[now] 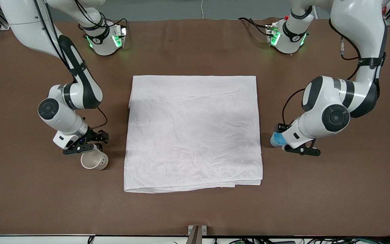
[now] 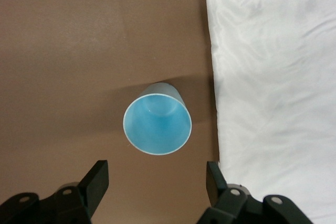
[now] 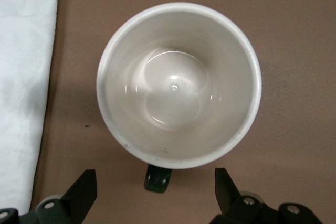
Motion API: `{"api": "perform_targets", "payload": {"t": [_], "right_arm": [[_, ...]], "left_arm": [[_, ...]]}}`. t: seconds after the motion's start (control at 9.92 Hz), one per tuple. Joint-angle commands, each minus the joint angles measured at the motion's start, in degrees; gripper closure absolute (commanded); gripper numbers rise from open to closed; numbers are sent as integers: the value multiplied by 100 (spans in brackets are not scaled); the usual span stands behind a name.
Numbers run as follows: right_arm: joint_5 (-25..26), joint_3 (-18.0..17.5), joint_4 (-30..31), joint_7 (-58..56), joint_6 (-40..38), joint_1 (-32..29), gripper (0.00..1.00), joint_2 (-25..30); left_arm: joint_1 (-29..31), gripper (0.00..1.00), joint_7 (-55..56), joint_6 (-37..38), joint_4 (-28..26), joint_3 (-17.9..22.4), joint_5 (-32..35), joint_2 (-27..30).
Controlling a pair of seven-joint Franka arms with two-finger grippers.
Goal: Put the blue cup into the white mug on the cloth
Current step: 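Grasp the white mug with the right gripper while the left gripper grasps the cup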
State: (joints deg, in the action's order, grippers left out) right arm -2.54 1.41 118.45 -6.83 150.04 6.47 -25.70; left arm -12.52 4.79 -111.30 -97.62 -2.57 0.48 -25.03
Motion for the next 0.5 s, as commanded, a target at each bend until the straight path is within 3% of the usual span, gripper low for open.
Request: {"api": "perform_targets", "payload": {"t": [0.0, 0.4], "right_arm": [[-115, -53, -234, 260, -1, -67, 1, -145], [-106, -53, -437, 726, -63, 3, 2, -233]], "left_arm": [[-84, 19, 75, -504, -256, 11, -30, -90], [-199, 21, 268, -1156, -583, 11, -4, -309]]}}
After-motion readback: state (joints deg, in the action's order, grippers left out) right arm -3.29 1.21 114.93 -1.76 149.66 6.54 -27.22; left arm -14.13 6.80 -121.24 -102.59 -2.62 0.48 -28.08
